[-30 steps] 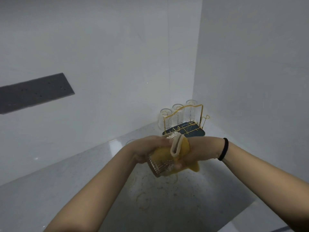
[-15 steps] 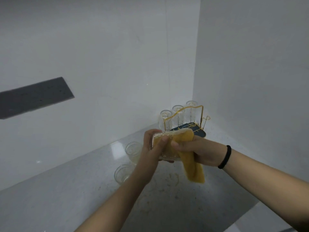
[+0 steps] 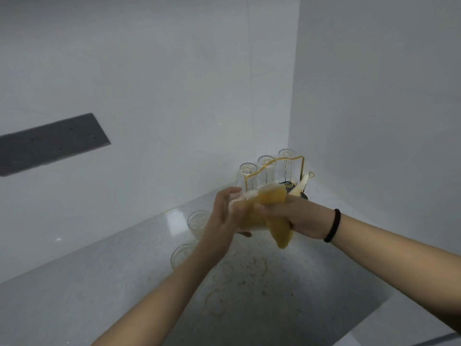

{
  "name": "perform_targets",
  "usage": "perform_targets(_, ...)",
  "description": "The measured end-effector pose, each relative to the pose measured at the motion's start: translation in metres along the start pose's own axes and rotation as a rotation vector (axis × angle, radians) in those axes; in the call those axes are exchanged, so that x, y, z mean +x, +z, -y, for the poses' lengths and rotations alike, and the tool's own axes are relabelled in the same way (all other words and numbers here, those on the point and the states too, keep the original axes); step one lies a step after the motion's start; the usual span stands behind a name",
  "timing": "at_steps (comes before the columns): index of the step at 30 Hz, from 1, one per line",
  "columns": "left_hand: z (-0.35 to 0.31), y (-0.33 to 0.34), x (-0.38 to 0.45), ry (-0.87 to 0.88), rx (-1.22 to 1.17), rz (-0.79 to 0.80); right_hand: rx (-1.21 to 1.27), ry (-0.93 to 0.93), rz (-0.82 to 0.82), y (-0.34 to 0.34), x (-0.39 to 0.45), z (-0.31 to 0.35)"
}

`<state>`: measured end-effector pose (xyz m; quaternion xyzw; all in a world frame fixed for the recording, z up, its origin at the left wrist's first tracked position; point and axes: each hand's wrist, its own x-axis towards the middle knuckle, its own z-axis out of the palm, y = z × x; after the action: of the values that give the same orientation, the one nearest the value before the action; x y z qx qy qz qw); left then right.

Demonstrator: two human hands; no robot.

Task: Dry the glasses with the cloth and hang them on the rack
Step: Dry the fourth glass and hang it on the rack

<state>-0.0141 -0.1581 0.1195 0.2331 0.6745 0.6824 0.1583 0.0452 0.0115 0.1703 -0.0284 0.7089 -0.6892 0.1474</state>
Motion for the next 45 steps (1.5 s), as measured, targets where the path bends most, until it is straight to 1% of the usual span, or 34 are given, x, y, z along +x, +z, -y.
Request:
perform_targets(1,0.004,0.005,-0.003,0.123,0.064,-0.043,0.174,0.012,0.005,-0.001,0.002,-0.003)
perform_targets(2,0.005,0.008,-0.003,0.183,0.08,-0.081,0.272,0.021,0.024,0.001,0.003,-0.006)
perform_targets(3,0.005,0.01,-0.002,0.18,0.065,-0.106,0.283,0.014,0.051,0.003,0.004,-0.009)
perform_targets(4,0.001,0.009,0.001,0.131,0.027,-0.117,0.212,0.002,0.066,0.007,0.004,-0.011)
perform_targets(5,-0.004,0.007,0.004,0.033,-0.005,-0.105,0.015,-0.03,0.046,0.01,0.004,-0.015)
perform_targets(6,-0.01,0.005,0.008,-0.111,-0.037,-0.072,-0.299,-0.081,0.025,0.013,0.003,-0.018)
perform_targets(8,-0.018,0.0,0.016,-0.471,-0.046,0.019,-0.868,-0.224,0.024,0.016,0.003,-0.028)
perform_targets(9,-0.019,-0.002,0.017,-0.592,-0.028,0.066,-0.989,-0.263,0.053,0.016,0.003,-0.034)
perform_targets(10,-0.017,-0.004,0.017,-0.638,-0.006,0.104,-1.004,-0.257,0.07,0.017,0.004,-0.037)
perform_targets(12,-0.01,-0.004,0.015,-0.552,0.01,0.133,-0.837,-0.187,0.031,0.009,0.004,-0.036)
perform_targets(13,-0.005,-0.005,0.012,-0.415,0.048,0.111,-0.666,-0.131,-0.01,0.003,0.005,-0.032)
perform_targets(14,0.002,-0.004,0.008,-0.228,0.119,0.072,-0.408,-0.063,-0.034,-0.001,0.004,-0.027)
perform_targets(16,0.012,0.003,0.0,0.124,0.184,-0.002,0.124,-0.008,-0.003,-0.006,0.0,-0.019)
perform_targets(17,0.014,0.008,-0.001,0.207,0.149,-0.043,0.236,-0.012,0.023,-0.006,-0.001,-0.017)
perform_targets(19,0.009,0.012,0.0,0.22,0.085,-0.123,0.173,-0.025,0.074,0.003,-0.004,-0.013)
perform_targets(20,0.004,0.012,0.003,0.172,0.058,-0.137,0.039,-0.032,0.066,0.008,-0.005,-0.011)
perform_targets(21,-0.003,0.01,0.007,0.091,0.034,-0.131,-0.187,-0.049,0.039,0.012,-0.007,-0.011)
perform_targets(22,-0.01,0.008,0.01,-0.041,0.004,-0.097,-0.475,-0.081,0.017,0.014,-0.008,-0.014)
perform_targets(24,-0.019,0.002,0.014,-0.415,-0.064,0.041,-0.975,-0.193,0.022,0.015,-0.01,-0.022)
perform_targets(25,-0.021,-0.001,0.012,-0.569,-0.081,0.11,-1.115,-0.236,0.077,0.018,-0.01,-0.026)
perform_targets(26,-0.02,-0.004,0.01,-0.649,-0.103,0.165,-1.168,-0.247,0.123,0.018,-0.011,-0.028)
perform_targets(28,-0.013,-0.003,0.007,-0.643,-0.177,0.197,-1.046,-0.201,0.112,0.012,-0.008,-0.025)
perform_targets(29,-0.009,-0.001,0.005,-0.567,-0.197,0.154,-0.906,-0.156,0.062,0.008,-0.006,-0.021)
perform_targets(31,0.002,0.008,-0.002,-0.241,-0.096,0.015,-0.443,-0.071,-0.029,0.0,-0.005,-0.012)
perform_targets(33,0.009,0.016,-0.007,0.109,0.048,-0.099,0.066,-0.009,0.006,-0.002,-0.006,-0.007)
perform_targets(34,0.009,0.019,-0.008,0.203,0.072,-0.132,0.177,0.001,0.034,-0.001,-0.004,-0.009)
perform_targets(35,0.008,0.019,-0.007,0.23,0.083,-0.159,0.18,-0.002,0.063,0.002,-0.003,-0.012)
perform_targets(36,0.006,0.018,-0.004,0.196,0.066,-0.17,0.096,-0.019,0.08,0.004,-0.002,-0.015)
perform_targets(37,0.001,0.016,-0.001,0.103,0.036,-0.154,-0.063,-0.038,0.07,0.009,-0.003,-0.017)
perform_targets(40,-0.018,0.007,0.009,-0.389,-0.059,0.046,-0.756,-0.168,0.049,0.015,-0.009,-0.027)
perform_targets(41,-0.021,0.004,0.011,-0.506,-0.068,0.118,-0.939,-0.229,0.054,0.015,-0.01,-0.031)
perform_targets(42,-0.022,0.002,0.012,-0.563,-0.083,0.162,-1.022,-0.278,0.062,0.014,-0.012,-0.034)
perform_targets(43,-0.022,0.003,0.012,-0.563,-0.104,0.175,-1.018,-0.297,0.055,0.014,-0.012,-0.035)
perform_targets(45,-0.017,0.007,0.009,-0.421,-0.102,0.114,-0.778,-0.238,-0.053,0.009,-0.013,-0.024)
